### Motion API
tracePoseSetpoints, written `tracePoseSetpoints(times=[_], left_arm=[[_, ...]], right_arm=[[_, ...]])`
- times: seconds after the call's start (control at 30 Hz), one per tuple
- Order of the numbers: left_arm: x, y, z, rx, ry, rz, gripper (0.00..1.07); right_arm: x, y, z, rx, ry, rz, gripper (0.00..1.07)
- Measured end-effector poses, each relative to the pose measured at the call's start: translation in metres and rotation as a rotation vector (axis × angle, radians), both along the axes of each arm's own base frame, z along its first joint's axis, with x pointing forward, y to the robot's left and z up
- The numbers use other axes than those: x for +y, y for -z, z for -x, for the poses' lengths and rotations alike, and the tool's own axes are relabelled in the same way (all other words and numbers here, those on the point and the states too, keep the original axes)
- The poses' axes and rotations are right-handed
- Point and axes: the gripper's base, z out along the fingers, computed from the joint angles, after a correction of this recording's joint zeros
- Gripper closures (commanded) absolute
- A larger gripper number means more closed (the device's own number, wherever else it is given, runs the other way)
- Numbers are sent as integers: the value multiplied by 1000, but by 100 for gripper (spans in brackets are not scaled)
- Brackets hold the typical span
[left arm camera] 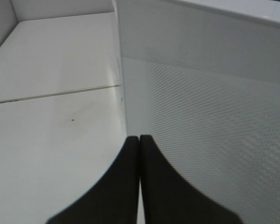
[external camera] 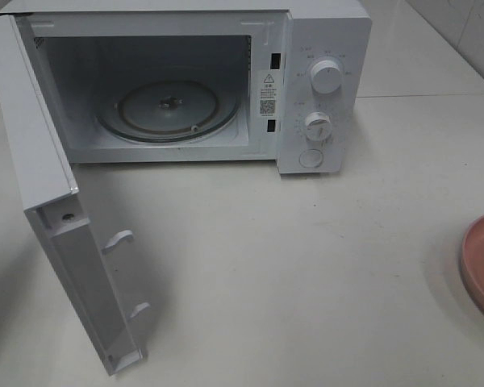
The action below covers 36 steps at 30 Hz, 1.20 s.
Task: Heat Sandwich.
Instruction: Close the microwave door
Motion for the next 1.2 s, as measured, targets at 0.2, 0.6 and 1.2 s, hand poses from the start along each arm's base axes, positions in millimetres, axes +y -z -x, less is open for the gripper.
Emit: tracePoseSetpoints(times=[0.2, 0.6, 1.2], left_arm=[[-19, 8, -16, 10, 131, -8, 106], [-51, 16, -30, 33, 241, -24, 106], [-111, 20, -52, 19, 230, 9, 106]], right_arm=[[0, 0, 0, 0, 0, 0, 31], [0, 0, 0, 0, 0, 0, 31], [0, 0, 0, 0, 0, 0, 31]])
